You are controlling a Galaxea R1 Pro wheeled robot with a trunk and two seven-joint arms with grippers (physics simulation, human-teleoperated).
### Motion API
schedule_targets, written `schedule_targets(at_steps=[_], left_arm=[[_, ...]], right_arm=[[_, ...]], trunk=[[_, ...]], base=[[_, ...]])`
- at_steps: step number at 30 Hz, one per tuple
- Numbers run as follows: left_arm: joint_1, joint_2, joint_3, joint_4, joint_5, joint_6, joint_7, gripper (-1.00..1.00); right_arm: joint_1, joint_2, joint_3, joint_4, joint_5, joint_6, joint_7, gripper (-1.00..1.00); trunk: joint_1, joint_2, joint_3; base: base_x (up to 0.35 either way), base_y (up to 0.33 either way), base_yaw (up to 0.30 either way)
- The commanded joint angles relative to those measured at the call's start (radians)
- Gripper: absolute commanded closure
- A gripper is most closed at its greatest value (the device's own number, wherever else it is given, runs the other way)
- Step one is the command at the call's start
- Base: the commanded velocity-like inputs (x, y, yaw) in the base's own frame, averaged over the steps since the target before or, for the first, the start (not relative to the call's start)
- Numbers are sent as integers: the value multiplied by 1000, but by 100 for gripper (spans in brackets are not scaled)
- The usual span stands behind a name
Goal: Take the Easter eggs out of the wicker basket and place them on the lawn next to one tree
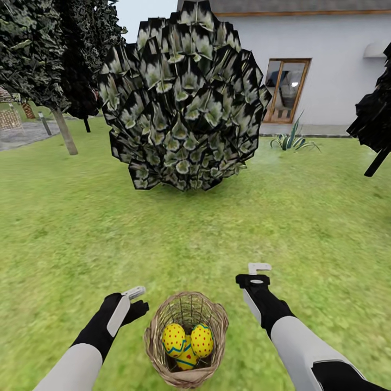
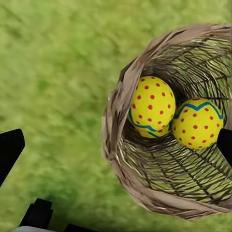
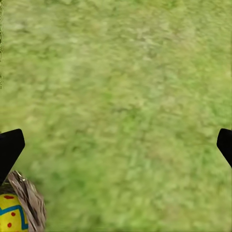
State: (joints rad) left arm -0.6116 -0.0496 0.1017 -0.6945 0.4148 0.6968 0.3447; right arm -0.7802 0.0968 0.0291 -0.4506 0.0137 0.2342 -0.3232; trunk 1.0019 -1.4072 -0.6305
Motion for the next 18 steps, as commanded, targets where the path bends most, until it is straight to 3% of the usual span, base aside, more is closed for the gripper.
schedule_targets(at_steps=[1, 6, 9, 12, 18], left_arm=[[0, -2, 3, -2, 10, 5, 8, -100], [0, -9, 1, -1, 10, 6, 8, -100], [0, -15, 0, -4, 8, 9, 10, -100], [0, -16, 0, -3, 6, 10, 18, -100], [0, -17, 0, -4, 6, 10, 23, -100]], right_arm=[[0, 0, 4, -3, 2, 9, -1, -100], [1, 5, 3, -8, 1, 10, 27, -100], [1, 33, 4, -13, 2, 9, 35, -100], [-1, 42, 4, -23, 1, 9, 42, -100], [-2, 45, 3, -26, -77, 8, 58, -100]], trunk=[[4, -8, -4], [23, -43, -20], [35, -64, -29], [46, -85, -39], [69, -127, -57]], base=[[0, 0, 0], [0, 0, 0], [0, 0, 0], [0, 0, 0], [0, 0, 0]])
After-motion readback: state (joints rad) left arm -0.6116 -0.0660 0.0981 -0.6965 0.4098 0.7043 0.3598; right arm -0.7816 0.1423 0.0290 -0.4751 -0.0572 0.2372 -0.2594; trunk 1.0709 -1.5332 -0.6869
